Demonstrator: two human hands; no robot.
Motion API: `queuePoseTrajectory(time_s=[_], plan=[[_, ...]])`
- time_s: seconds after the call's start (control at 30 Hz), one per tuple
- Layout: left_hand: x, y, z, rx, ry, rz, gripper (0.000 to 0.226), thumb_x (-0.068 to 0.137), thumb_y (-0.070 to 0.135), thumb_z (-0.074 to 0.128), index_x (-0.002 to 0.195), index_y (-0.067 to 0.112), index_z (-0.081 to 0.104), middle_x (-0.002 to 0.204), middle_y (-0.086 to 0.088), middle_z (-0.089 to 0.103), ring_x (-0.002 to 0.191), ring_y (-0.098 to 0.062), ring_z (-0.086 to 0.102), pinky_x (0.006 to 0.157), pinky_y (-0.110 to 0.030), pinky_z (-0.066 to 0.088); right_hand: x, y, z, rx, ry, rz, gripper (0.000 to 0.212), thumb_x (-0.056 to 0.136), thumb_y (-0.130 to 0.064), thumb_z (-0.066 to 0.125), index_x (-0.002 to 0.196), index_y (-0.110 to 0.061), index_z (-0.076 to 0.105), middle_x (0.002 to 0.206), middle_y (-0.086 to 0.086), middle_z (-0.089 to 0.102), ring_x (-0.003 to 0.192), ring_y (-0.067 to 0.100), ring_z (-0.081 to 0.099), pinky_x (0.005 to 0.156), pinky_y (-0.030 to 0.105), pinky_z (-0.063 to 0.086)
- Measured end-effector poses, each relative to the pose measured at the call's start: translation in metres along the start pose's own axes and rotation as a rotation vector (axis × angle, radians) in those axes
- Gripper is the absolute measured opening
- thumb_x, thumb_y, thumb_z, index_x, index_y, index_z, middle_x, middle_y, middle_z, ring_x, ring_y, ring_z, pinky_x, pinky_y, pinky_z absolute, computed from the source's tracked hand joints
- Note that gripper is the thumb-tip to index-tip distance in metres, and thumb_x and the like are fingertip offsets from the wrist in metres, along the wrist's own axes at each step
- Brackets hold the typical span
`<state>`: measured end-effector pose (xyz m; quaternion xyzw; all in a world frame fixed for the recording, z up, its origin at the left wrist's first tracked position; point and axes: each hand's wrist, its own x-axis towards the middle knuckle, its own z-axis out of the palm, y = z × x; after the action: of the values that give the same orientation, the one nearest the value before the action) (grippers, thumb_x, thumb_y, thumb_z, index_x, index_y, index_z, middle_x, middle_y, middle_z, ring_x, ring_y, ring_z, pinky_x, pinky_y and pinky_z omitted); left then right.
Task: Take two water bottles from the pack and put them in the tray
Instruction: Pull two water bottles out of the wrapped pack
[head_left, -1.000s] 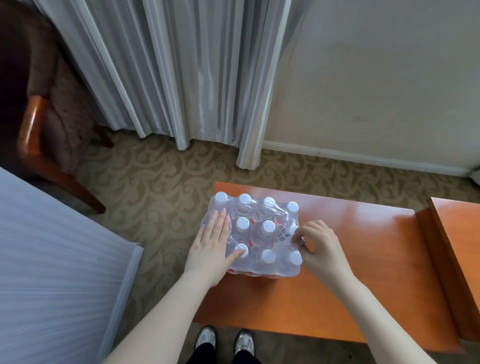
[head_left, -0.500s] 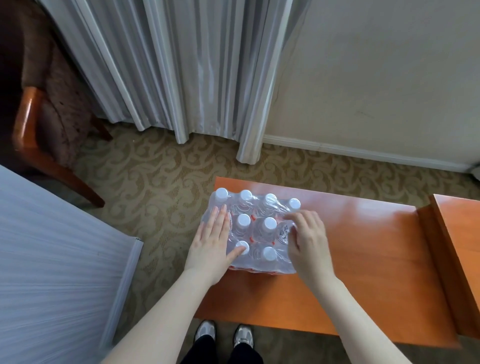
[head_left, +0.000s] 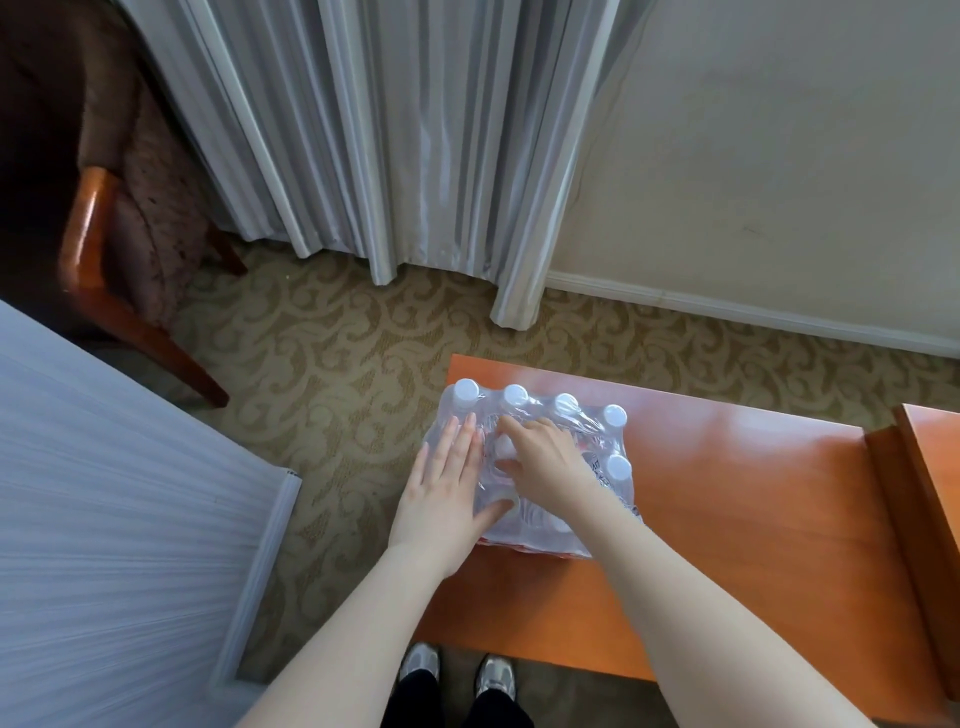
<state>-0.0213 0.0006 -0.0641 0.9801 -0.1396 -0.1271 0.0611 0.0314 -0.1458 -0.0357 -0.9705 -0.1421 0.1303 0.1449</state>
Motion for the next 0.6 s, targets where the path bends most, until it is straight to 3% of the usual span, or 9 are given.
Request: queuePoseTrajectory(time_s=[0.1,0.27,0.33,0.43,0.53,0.6], plan=[[0.000,0.000,0.000,-0.020,0.009,-0.003,0.084,0.088,0.070,0.011,0.141,0.015,-0.025,0.145,0.003,-0.041,0.137,-0.017,-0.036,0.119,-0.039,-0.005,-0.007,0.001,-0.020,0.128,0.062,-0.036,0.032,0.085,-0.023,0.065,0.109,-0.008,0.051,0.083,0.013,0.061,0.082,0.032,0.052,0.065,0.035,0.040],[0.000,-0.001,0.001,-0.041,0.001,0.000,0.085,0.086,0.070,0.005,0.141,0.016,-0.029,0.149,0.003,-0.037,0.141,-0.018,-0.031,0.121,-0.040,0.000,-0.028,-0.008,-0.073,0.359,0.262,-0.025,0.023,0.081,-0.022,0.070,0.092,-0.008,0.057,0.057,-0.013,0.037,0.055,0.006,0.037,0.053,0.020,0.027],[-0.001,-0.002,0.003,-0.033,-0.007,0.000,0.085,0.084,0.070,0.002,0.141,0.015,-0.030,0.151,0.002,-0.036,0.141,-0.018,-0.030,0.122,-0.041,0.002,-0.039,-0.014,-0.099,0.429,0.332,-0.022,0.020,0.080,-0.024,0.071,0.087,-0.012,0.057,0.056,-0.011,0.041,0.053,0.007,0.038,0.053,0.015,0.029],[0.000,-0.002,0.001,-0.022,-0.029,-0.006,0.086,0.081,0.072,-0.003,0.141,0.016,-0.029,0.155,0.000,-0.030,0.139,-0.018,-0.033,0.120,-0.041,-0.004,-0.053,-0.021,-0.137,0.464,0.384,-0.037,0.016,0.079,-0.023,0.072,0.083,-0.014,0.058,0.062,0.009,0.055,0.055,0.011,0.039,0.053,0.017,0.031],[0.003,-0.003,-0.020,-0.246,-0.115,-0.001,0.098,0.075,0.080,0.010,0.146,0.020,-0.019,0.159,0.004,-0.021,0.141,-0.011,-0.028,0.118,-0.039,-0.010,-0.063,-0.026,-0.163,0.470,0.399,-0.044,0.015,0.079,-0.021,0.071,0.083,-0.012,0.059,0.062,0.008,0.055,0.055,0.009,0.038,0.051,0.014,0.032],[0.006,-0.003,-0.050,-0.539,-0.127,-0.027,0.111,0.062,0.089,0.026,0.150,0.028,-0.008,0.161,0.009,-0.007,0.145,-0.007,-0.014,0.120,-0.039,-0.003,-0.067,-0.028,-0.173,0.454,0.389,-0.046,0.016,0.080,-0.022,0.070,0.084,-0.012,0.059,0.061,-0.002,0.051,0.055,0.007,0.039,0.051,0.013,0.031]])
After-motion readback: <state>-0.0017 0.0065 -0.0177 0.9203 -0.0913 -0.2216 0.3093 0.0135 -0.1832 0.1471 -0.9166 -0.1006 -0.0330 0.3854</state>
